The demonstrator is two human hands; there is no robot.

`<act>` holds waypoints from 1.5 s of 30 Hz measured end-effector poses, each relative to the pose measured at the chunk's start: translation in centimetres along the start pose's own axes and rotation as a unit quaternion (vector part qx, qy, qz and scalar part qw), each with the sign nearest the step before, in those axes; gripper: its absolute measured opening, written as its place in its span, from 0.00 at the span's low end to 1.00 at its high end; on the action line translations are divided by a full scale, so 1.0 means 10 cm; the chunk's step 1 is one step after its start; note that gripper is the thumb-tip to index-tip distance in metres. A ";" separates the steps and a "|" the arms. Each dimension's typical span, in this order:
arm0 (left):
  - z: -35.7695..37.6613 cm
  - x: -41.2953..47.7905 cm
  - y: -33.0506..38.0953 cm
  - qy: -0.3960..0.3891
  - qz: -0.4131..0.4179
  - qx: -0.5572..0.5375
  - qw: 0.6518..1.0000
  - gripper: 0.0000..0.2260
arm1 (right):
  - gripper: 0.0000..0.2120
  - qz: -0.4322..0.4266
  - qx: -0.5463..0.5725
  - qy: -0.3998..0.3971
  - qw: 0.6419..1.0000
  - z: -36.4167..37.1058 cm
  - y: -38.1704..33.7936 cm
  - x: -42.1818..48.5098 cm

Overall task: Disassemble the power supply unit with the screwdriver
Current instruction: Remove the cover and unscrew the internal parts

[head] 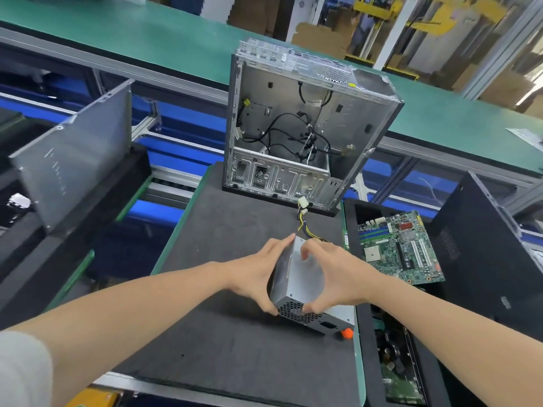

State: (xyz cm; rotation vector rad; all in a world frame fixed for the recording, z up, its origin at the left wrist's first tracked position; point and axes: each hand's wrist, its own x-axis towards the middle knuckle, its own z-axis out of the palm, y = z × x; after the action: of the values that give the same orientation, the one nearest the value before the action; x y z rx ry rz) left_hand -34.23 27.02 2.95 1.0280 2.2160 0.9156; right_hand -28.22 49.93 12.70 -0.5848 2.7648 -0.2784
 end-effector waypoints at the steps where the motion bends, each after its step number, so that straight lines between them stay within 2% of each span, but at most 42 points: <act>1: 0.01 0.00 0.00 0.006 0.006 0.014 1.000 0.71 | 0.40 -0.004 -0.005 -0.006 1.000 0.00 0.00 0.00; 5: -0.05 0.00 0.00 0.003 0.025 0.049 0.998 0.72 | 0.38 -0.009 -0.057 -0.031 0.998 -0.02 -0.04 -0.02; 11: -0.09 0.03 0.06 0.009 0.055 0.091 0.994 0.73 | 0.37 -0.020 -0.114 -0.017 0.993 0.02 -0.03 -0.08; 16: -0.11 0.03 0.05 0.006 0.063 0.118 0.991 0.73 | 0.37 -0.008 -0.099 -0.021 0.995 0.04 -0.01 -0.07; 22: -0.08 0.01 0.02 0.016 0.065 0.099 0.993 0.72 | 0.39 0.003 -0.077 0.018 0.997 0.08 0.01 -0.07; 30: -0.08 -0.18 -0.15 0.055 0.011 -0.093 0.994 0.71 | 0.39 0.005 0.044 0.065 0.997 0.02 0.03 -0.01; 35: -0.22 -0.24 -0.17 0.062 0.031 -0.193 0.979 0.68 | 0.39 0.010 0.181 0.093 0.979 0.02 0.05 -0.01; 40: -0.47 -0.22 0.03 0.075 0.037 -0.177 0.981 0.68 | 0.38 0.015 0.305 0.106 0.946 0.14 0.05 0.00; 45: -0.36 -0.19 0.20 0.092 0.050 -0.138 0.985 0.65 | 0.40 0.007 0.280 0.079 0.957 0.21 0.15 -0.13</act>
State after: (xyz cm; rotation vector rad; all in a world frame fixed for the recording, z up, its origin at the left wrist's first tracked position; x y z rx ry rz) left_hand -34.75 25.17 7.09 0.9637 2.1170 1.3685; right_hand -26.93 51.59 10.73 -0.4015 2.6416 -1.0998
